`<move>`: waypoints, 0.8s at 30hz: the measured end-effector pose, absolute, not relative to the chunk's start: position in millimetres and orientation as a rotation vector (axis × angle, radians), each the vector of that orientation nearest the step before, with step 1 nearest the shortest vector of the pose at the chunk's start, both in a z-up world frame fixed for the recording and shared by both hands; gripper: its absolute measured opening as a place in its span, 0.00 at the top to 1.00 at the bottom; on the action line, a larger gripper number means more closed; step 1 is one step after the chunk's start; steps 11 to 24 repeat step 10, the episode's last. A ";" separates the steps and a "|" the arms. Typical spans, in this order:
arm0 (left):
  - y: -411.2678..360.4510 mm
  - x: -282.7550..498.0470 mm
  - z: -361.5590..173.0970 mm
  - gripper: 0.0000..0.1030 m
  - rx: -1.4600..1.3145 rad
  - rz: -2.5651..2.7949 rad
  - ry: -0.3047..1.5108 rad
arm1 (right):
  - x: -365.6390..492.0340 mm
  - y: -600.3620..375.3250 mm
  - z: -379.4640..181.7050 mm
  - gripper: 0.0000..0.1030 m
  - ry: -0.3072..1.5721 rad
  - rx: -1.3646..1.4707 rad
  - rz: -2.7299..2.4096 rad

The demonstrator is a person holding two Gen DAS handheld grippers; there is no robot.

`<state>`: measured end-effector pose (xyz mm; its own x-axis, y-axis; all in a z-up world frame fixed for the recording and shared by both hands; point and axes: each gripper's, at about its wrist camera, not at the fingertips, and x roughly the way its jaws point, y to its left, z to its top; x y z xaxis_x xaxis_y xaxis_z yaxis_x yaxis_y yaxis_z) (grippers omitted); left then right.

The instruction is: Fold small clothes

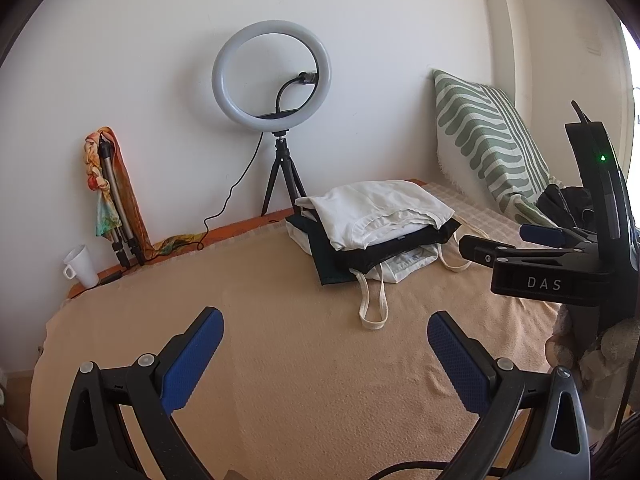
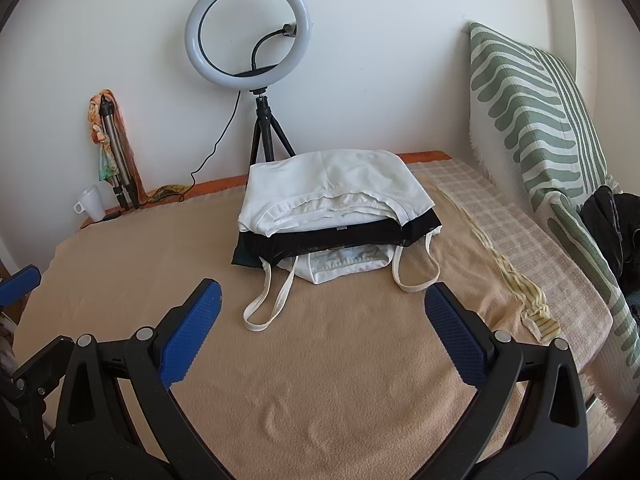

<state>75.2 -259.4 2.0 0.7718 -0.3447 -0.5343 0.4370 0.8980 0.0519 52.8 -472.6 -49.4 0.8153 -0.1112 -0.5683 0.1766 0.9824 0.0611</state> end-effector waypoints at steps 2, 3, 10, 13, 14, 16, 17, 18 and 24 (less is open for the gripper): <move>-259.7 75.6 1.1 0.00 0.178 -0.425 0.543 | 53.4 -473.1 -48.9 0.00 0.598 0.112 -0.156; -260.1 75.3 0.8 0.00 0.178 -0.424 0.542 | 53.4 -473.1 -49.0 0.00 0.598 0.112 -0.155; -262.2 76.9 -1.2 0.00 0.170 -0.432 0.553 | 54.7 -473.5 -51.6 0.00 0.600 0.112 -0.150; -262.2 76.9 -1.2 0.00 0.170 -0.432 0.553 | 54.7 -473.5 -51.6 0.00 0.600 0.112 -0.150; -262.2 76.9 -1.2 0.00 0.170 -0.432 0.553 | 54.7 -473.5 -51.6 0.00 0.600 0.112 -0.150; -262.2 76.9 -1.2 0.00 0.170 -0.432 0.553 | 54.7 -473.5 -51.6 0.00 0.600 0.112 -0.150; -262.2 76.9 -1.2 0.00 0.170 -0.432 0.553 | 54.7 -473.5 -51.6 0.00 0.600 0.112 -0.150; -262.2 76.9 -1.2 0.00 0.170 -0.432 0.553 | 54.7 -473.5 -51.6 0.00 0.600 0.112 -0.150; -262.2 76.9 -1.2 0.00 0.170 -0.432 0.553 | 54.7 -473.5 -51.6 0.00 0.600 0.112 -0.150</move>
